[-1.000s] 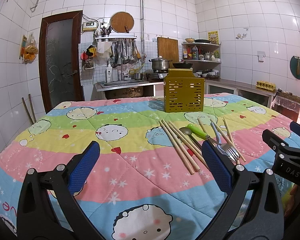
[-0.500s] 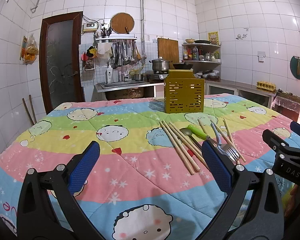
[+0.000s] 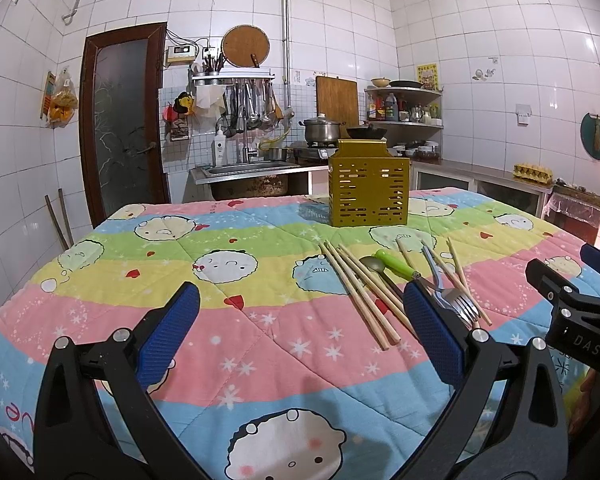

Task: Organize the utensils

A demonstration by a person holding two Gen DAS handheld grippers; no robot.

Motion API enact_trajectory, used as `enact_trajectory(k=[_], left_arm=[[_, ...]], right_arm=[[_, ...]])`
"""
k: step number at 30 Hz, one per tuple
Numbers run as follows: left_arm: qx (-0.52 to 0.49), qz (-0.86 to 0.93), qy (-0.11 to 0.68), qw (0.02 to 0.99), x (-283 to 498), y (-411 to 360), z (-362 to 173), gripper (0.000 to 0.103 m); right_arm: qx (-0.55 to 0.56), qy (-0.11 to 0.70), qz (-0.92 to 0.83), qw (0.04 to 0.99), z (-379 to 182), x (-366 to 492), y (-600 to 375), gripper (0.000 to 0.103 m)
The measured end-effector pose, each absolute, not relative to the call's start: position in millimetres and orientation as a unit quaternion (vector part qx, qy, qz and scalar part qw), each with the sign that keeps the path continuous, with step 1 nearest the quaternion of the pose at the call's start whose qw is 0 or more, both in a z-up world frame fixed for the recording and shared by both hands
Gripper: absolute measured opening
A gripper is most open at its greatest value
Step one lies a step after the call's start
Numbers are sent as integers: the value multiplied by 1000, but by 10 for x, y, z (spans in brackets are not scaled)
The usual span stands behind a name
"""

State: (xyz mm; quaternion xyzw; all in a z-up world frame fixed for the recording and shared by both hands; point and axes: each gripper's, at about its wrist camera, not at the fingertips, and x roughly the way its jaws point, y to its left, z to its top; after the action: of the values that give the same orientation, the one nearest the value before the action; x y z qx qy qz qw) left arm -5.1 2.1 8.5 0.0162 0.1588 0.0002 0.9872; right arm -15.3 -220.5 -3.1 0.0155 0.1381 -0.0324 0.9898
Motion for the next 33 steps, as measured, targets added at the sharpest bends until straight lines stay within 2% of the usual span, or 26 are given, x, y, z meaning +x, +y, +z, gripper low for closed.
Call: enact_trajectory(k=[9, 19, 33], left_arm=[[16, 0, 163, 987, -38, 23, 91, 98], [-8, 0, 208, 978, 277, 87, 243, 98], [14, -26, 251, 968, 1296, 48, 483, 98]], right_arm=[[20, 140, -32, 989, 14, -146, -2190, 99], [47, 171, -28, 984, 168, 62, -2319, 99], [38, 253, -47, 965, 336, 1182, -2440, 99]])
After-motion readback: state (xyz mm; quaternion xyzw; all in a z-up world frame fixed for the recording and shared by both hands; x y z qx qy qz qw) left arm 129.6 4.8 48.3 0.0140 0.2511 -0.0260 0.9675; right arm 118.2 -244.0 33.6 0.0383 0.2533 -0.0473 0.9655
